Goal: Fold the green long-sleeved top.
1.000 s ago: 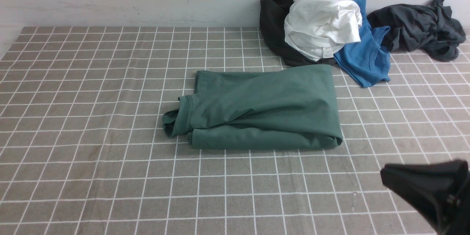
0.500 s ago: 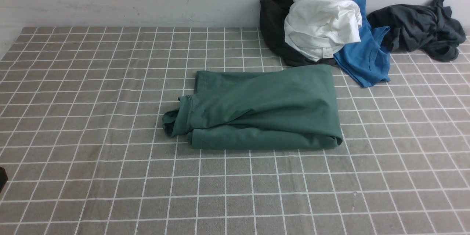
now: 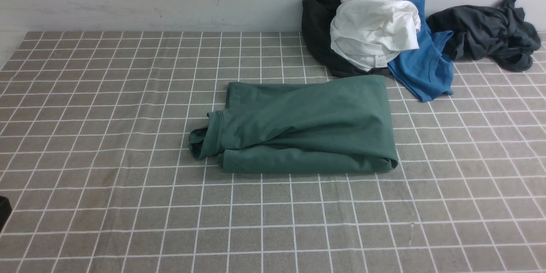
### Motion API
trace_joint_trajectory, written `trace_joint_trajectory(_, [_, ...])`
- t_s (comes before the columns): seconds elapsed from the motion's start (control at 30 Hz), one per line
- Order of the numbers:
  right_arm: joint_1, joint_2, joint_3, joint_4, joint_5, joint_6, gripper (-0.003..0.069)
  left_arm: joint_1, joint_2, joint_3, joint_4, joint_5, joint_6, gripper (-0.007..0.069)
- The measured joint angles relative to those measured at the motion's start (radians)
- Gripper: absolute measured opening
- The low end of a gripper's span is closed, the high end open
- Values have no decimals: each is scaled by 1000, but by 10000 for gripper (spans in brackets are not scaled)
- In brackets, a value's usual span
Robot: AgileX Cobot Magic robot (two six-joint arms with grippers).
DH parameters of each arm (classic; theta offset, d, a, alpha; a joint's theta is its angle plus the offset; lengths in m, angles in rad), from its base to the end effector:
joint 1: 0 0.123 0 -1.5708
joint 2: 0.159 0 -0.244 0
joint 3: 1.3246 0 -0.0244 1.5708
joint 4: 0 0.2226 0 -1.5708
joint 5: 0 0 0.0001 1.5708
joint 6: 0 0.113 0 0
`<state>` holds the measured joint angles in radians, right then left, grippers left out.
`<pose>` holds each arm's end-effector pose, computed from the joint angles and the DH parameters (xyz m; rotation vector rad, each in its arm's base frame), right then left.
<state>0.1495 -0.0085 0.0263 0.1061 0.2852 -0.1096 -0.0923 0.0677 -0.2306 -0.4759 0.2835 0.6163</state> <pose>0.0880 0.0167 0.1752 -0.1617 1.7795 0.1285 0.0822 -0.0222 0.2561 0.2951 1.5464 -0.0506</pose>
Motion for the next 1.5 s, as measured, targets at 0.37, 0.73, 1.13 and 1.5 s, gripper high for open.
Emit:
trace_joint_trajectory(0.37, [-165,-1,-2,-19,74,0,-10,0,0,2,0,1,0,22])
trace_joint_trajectory(0.73, [-167,-1,-2,-20,76,0,-10,0,0,2,-1,1,0,22])
trace_joint_trajectory(1.13, [-167,-1,-2,-21,76,0,-10,10,-43,135,115,-168,-16,22])
trace_joint_trajectory(1.5, [-167,-1,-2,-20,78,0,-10,74,-78,256,238,43,-382,22])
